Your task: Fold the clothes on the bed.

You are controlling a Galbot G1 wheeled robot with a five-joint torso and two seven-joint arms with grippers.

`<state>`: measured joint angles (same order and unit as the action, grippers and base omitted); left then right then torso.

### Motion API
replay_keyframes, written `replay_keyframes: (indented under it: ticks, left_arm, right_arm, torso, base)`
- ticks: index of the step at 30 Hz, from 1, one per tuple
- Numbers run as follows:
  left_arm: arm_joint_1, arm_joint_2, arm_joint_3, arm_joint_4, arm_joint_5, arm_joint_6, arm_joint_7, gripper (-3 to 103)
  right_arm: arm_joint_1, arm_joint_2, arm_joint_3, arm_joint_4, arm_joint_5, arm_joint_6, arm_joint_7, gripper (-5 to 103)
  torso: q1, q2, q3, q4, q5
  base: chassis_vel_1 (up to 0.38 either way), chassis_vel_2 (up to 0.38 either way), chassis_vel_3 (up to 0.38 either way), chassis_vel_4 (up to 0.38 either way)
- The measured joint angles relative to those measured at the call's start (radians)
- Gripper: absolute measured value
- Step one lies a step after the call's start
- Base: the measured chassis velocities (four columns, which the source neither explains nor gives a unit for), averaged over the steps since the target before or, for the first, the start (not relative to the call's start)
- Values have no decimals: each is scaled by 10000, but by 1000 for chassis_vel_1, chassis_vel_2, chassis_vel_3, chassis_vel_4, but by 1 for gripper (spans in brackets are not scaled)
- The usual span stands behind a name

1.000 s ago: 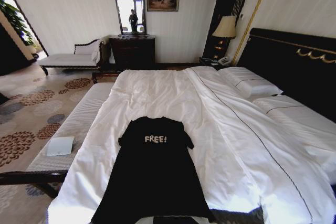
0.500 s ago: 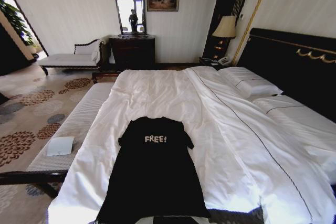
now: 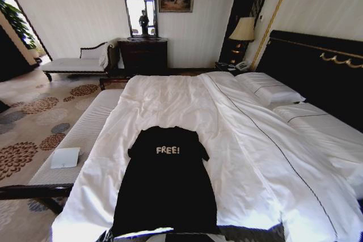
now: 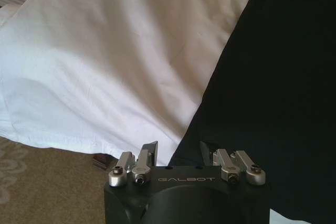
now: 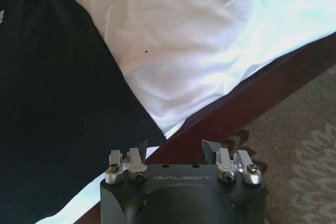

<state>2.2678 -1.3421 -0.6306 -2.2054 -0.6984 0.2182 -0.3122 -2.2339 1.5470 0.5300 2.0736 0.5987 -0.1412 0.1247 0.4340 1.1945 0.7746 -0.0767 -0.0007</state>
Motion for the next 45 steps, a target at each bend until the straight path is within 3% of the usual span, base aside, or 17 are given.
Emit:
replay_keyframes:
  ticks: [1, 3, 4, 5, 6, 7, 9, 10, 13, 17, 21, 23, 26, 31, 38, 40, 45]
  left_arm:
    - [32, -13, 7, 0, 144, -112, 49, 51]
    - [31, -39, -50, -40, 418, -360, 126, 62]
    - [-22, -41, -131, -64, 572, -523, 167, 67]
    - [-126, -31, -255, -81, 757, -688, 234, 67]
    - [-260, 19, -369, -85, 905, -815, 306, 72]
    - [-260, 19, -369, -85, 905, -815, 306, 72]
    - [-635, 236, -495, -9, 1130, -1000, 379, 84]
    - [-961, 354, -537, 94, 1301, -1104, 432, 89]
    - [-1387, 523, -569, 247, 1426, -1171, 471, 93]
    - [-2068, 980, -545, 395, 1327, -1122, 474, 100]
    - [-2678, 1428, -389, 644, 1606, -1256, 727, 100]
    - [-2844, 1474, -250, 770, 1644, -1388, 892, 100]
    - [-3287, 1452, 247, 1301, 2163, -1819, 1212, 100]
    - [-3591, 1328, 1051, 1231, 2902, -2052, 1174, 100]
    - [-3445, 1319, 1541, 1114, 3910, -2478, 1244, 100]
    - [-3418, 1439, 1420, 1212, 4247, -2724, 1335, 100]
    - [-3511, 1587, 1017, 1202, 3908, -2876, 1443, 100]
  right_arm:
    - [-18, 10, 39, 13, -34, 17, 4, 63]
    - [-60, 37, 209, 91, -129, 107, 11, 63]
    - [-64, 48, 317, 149, -166, 162, 12, 74]
    - [-50, 56, 441, 210, -212, 274, 8, 74]
    - [28, 73, 600, 236, -328, 483, -46, 85]
    - [28, 73, 600, 236, -328, 483, -46, 85]
    - [410, 144, 963, 130, -764, 1236, -295, 85]
    - [754, 167, 1148, -77, -1073, 1716, -453, 95]
    - [1327, 192, 1406, -393, -1490, 2123, -602, 100]
    - [2128, 106, 1537, -807, -2198, 2343, -662, 100]
    - [3339, -482, 1661, -1633, -3979, 3045, -786, 100]
    - [3597, -832, 1662, -1762, -4040, 3102, -800, 100]
    - [4194, -1924, 1612, -2178, -4141, 3421, -884, 100]
    - [5180, -3241, 1405, -2721, -4036, 3819, -998, 100]
    - [6065, -3831, 553, -3170, -4354, 3892, -979, 100]
    - [6235, -3904, 287, -3246, -4866, 3934, -962, 100]
    - [6532, -4157, -291, -3413, -6988, 4161, -958, 100]
  torso:
    - [0, 0, 0, 0, 0]
    - [-1, 0, 0, 0, 0]
    - [-1, 0, 0, -1, 0]
    - [-1, 0, 0, -1, 0]
    - [-1, 0, 0, -1, -1]
    - [-1, 0, 0, -1, -1]
    - [0, 0, 0, -2, 1]
    - [0, 0, 0, -3, -1]
    - [0, 0, 0, -1, 0]
    - [0, -1, 1, -4, 0]
    - [0, -1, 1, -1, 5]
    - [0, -1, 0, 2, 1]
    - [0, -1, 1, -3, 3]
    - [1, -1, 1, -1, 1]
    - [1, -1, 1, 1, 5]
    - [1, -2, 0, -2, -1]
    - [0, -1, 0, -1, 2]
  base:
    - [0, 0, 0, 0]
    - [0, 0, 0, 0]
    - [0, 0, 0, 0]
    - [0, 0, 0, 0]
    - [0, 0, 0, 0]
    - [0, 0, 0, 0]
    - [0, 0, 0, 0]
    - [0, 0, 0, 0]
    - [0, 0, 0, 0]
    - [0, 0, 0, 0]
    - [0, 0, 0, 0]
    - [0, 0, 0, 0]
    - [0, 0, 0, 0]
    - [0, 0, 0, 0]
    - [0, 0, 0, 0]
    - [0, 0, 0, 0]
    - [0, 0, 0, 0]
